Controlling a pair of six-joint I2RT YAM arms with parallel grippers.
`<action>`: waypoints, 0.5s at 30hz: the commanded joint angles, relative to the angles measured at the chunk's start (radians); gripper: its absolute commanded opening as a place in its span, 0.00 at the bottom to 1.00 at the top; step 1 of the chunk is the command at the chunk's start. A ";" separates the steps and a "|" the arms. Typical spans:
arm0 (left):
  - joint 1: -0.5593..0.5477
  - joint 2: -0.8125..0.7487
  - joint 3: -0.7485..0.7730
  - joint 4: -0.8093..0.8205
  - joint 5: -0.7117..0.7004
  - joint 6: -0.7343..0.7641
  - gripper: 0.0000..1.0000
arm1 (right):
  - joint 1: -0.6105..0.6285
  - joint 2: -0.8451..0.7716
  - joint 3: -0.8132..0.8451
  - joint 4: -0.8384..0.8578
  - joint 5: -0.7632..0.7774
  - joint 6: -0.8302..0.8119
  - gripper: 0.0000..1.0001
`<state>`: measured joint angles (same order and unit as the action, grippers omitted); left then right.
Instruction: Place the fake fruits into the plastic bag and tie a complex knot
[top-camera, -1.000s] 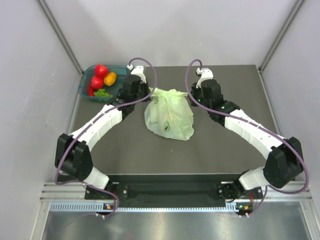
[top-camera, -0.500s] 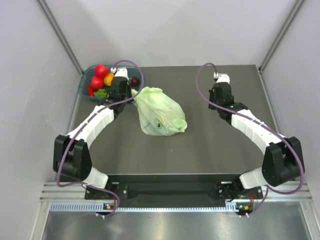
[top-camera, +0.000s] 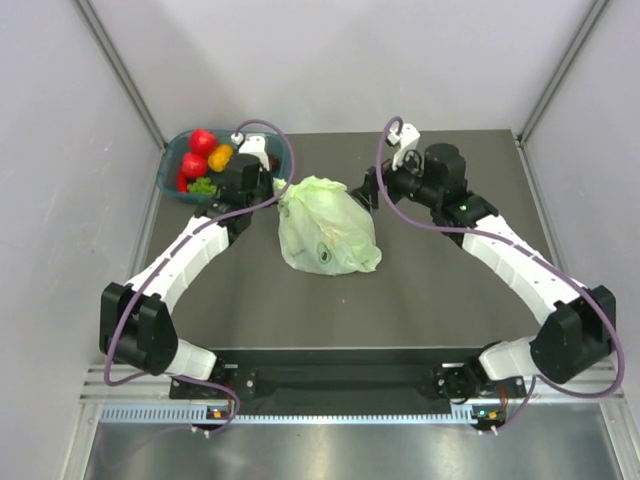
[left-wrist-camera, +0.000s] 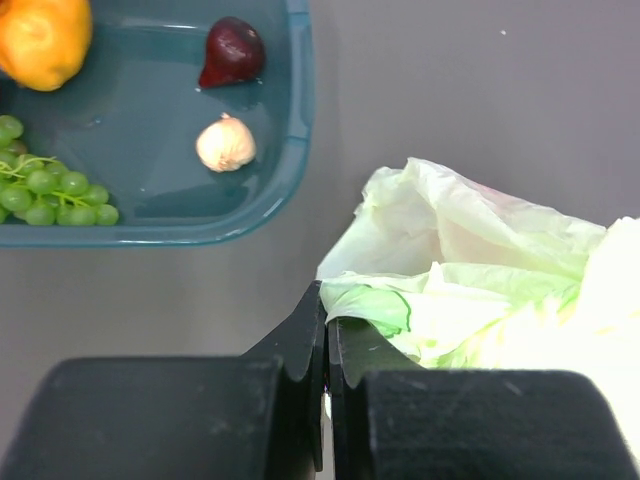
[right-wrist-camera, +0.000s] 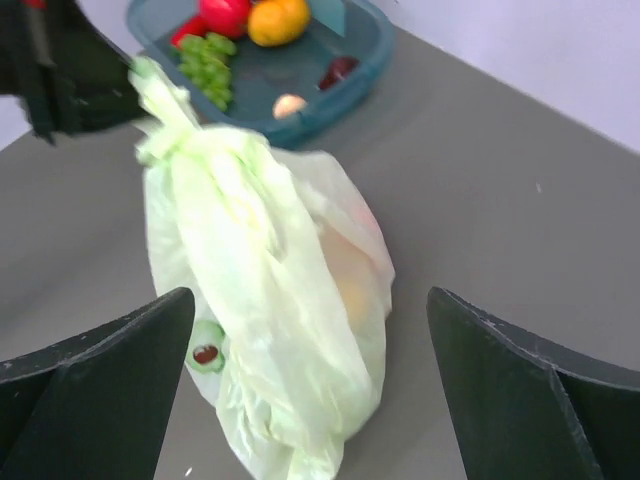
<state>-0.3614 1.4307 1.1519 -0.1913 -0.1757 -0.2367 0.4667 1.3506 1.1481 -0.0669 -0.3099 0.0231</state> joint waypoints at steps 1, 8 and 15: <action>-0.013 -0.036 0.046 -0.005 0.010 0.000 0.00 | 0.035 0.065 0.123 -0.003 -0.114 -0.066 1.00; -0.033 -0.035 0.077 -0.033 0.008 0.010 0.00 | 0.144 0.203 0.318 -0.164 0.017 -0.179 0.82; -0.047 -0.029 0.094 -0.040 0.001 0.017 0.00 | 0.187 0.289 0.410 -0.246 0.084 -0.233 0.61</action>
<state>-0.4007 1.4307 1.2015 -0.2394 -0.1722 -0.2329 0.6308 1.6211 1.4902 -0.2607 -0.2718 -0.1596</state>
